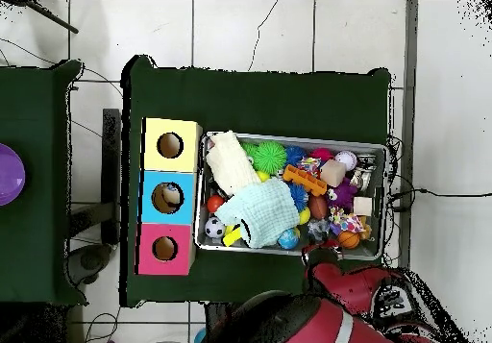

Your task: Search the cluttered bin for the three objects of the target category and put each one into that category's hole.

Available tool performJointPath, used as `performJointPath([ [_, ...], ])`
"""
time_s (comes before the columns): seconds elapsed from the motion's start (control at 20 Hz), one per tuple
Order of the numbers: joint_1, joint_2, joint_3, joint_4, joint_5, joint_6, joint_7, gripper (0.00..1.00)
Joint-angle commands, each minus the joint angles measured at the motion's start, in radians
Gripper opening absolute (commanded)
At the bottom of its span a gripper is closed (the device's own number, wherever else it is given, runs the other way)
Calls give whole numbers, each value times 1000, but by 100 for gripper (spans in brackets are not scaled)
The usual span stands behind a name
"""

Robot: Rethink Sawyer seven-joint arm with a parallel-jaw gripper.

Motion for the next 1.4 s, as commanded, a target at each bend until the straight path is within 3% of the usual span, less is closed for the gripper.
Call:
performJointPath([
  [0.05, 0, 75, 89, -103, 30, 27, 84, 0],
  [0.45, -43, -77, 168, 5, -42, 156, 113, 0],
  [0.9, -85, -157, 219, 69, -69, 215, 95, 0],
  [1.4, -74, -134, 195, 57, -55, 189, 83, 0],
])
